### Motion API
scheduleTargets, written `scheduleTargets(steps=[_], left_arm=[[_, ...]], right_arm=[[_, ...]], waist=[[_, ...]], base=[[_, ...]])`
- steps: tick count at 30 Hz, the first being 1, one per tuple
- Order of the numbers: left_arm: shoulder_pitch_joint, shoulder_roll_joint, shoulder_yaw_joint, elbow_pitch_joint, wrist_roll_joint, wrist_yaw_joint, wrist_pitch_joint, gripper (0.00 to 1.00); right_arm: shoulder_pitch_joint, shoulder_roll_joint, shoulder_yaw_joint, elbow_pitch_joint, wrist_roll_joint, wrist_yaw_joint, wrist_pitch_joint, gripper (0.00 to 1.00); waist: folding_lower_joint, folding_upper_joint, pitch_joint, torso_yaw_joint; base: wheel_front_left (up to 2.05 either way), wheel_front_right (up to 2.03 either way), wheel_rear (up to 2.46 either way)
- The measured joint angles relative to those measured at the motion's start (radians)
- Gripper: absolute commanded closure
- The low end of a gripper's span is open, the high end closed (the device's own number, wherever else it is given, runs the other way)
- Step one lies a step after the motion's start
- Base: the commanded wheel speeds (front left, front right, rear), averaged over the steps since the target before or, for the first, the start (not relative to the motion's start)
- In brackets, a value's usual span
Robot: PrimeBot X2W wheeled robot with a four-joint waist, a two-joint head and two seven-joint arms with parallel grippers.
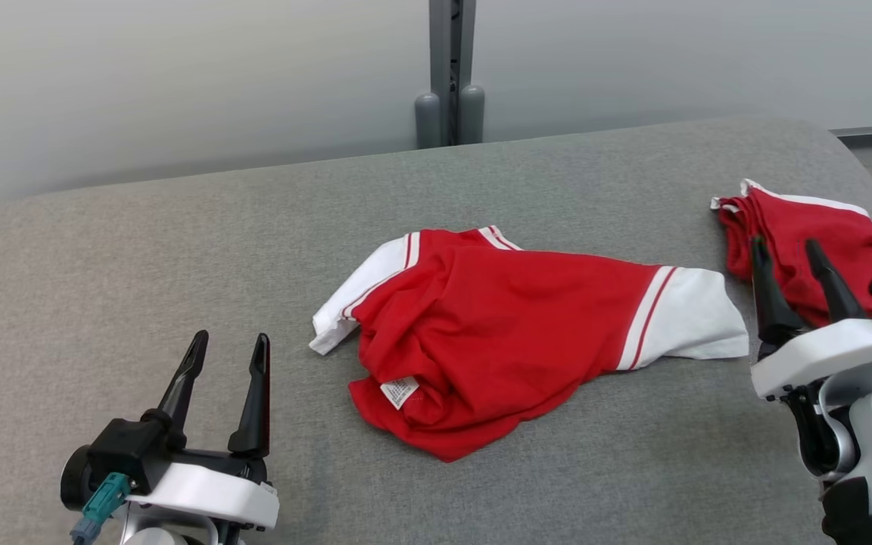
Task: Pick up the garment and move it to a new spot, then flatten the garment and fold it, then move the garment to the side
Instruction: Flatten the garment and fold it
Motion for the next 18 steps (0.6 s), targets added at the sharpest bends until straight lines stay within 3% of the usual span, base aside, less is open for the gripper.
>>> scheduleTargets(steps=[18], left_arm=[[-0.001, 0.000, 0.012, -0.011, 0.004, 0.009, 0.000, 0.00]], right_arm=[[0.252, 0.103, -0.117, -0.452, -0.103, 0.000, -0.056, 0.00]], waist=[[0.0000, 0.0000, -0.012, -0.039]], base=[[0.00, 0.00, 0.00]])
